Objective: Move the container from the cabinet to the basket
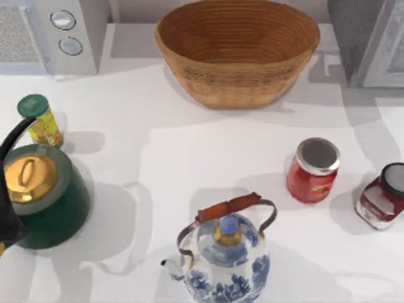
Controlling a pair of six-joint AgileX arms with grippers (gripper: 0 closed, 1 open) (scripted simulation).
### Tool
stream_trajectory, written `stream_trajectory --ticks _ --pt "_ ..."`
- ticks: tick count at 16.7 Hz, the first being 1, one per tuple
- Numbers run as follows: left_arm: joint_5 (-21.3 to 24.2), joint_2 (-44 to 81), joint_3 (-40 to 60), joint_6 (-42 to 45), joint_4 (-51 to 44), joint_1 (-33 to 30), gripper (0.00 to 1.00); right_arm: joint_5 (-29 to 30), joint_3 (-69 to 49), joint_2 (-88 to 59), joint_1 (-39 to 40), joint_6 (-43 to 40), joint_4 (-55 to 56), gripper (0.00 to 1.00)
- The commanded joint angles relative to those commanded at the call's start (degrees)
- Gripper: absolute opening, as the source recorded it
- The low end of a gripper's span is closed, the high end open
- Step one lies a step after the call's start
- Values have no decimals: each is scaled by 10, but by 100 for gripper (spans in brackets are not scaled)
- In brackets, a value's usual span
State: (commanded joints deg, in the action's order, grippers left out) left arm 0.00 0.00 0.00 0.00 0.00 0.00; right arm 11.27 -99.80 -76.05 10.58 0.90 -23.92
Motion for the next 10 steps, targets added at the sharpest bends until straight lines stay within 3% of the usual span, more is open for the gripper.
stream_trajectory --ticks 10 --pt "0 0 0 0 0 0 100 0 8 -4 -8 0 16 100"
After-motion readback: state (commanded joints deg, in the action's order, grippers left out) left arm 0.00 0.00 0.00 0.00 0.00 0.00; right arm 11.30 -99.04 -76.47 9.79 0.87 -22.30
